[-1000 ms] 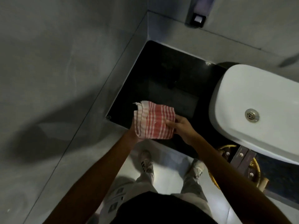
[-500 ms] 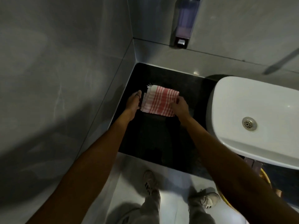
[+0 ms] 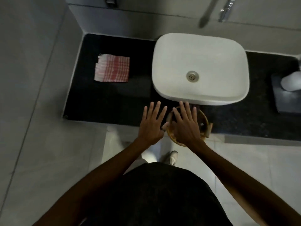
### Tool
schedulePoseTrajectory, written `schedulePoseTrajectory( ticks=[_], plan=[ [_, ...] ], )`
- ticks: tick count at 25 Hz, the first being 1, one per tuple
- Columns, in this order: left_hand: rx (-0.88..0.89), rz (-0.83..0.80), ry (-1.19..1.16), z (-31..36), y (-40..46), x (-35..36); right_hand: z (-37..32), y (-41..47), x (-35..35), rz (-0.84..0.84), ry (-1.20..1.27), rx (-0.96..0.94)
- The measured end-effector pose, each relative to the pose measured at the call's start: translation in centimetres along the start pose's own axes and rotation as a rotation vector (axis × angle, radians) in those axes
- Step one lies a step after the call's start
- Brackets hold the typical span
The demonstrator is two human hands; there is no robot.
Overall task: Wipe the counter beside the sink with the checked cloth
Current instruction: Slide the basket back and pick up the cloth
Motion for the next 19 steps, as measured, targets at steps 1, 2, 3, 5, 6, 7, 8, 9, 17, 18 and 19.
schedulePoseTrajectory(
  ticks=[1, 2, 3, 5, 6, 7, 8, 9, 17, 18, 19],
  plan=[
    [0.016, -0.046, 0.015, 2.0, 0.4, 1.5, 3.1, -1.3, 0.0, -0.021, -0.005, 0.092],
    [0.032, -0.086, 0.022, 3.7, 0.9, 2.9, 6.1, -2.4, 0.2, -0.049, -0.016, 0.194],
    [0.040, -0.138, 0.021, 4.8, 1.2, 4.3, 8.8, -3.6, 0.6, -0.087, -0.023, 0.290],
    [0.000, -0.203, -0.012, 5.8, 1.5, 5.7, 12.7, -5.5, 1.6, -0.197, 0.046, 0.468],
    [-0.055, -0.189, -0.043, 5.6, 1.5, 5.7, 13.7, -6.0, 2.1, -0.237, 0.141, 0.534],
    [-0.116, -0.154, -0.086, 5.3, 1.5, 5.3, 13.8, -6.1, 2.4, -0.255, 0.249, 0.568],
    [-0.176, -0.129, -0.134, 4.8, 1.4, 4.8, 13.3, -5.8, 2.4, -0.256, 0.329, 0.559],
    [-0.243, -0.108, -0.183, 4.0, 0.9, 3.9, 12.2, -5.3, 2.3, -0.257, 0.369, 0.527],
    [-0.607, 0.118, -0.251, -15.6, -4.0, -6.9, -8.2, 5.2, 2.7, -0.304, 0.558, 0.206],
    [-0.623, 0.127, -0.229, -18.7, -3.7, -7.8, -10.7, 7.3, 2.9, -0.314, 0.570, 0.184],
    [-0.625, 0.126, -0.218, -21.6, -3.2, -8.4, -13.0, 9.4, 3.3, -0.332, 0.572, 0.165]
  ],
)
Point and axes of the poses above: each hand's wrist, its own y-axis towards the middle knuckle, its own x-axis out of the palm, z = x × y, the point moved 9 cm from there along y, towards the middle knuckle, and after that the axes turned 11 degrees about z, right-handed, at the moved point
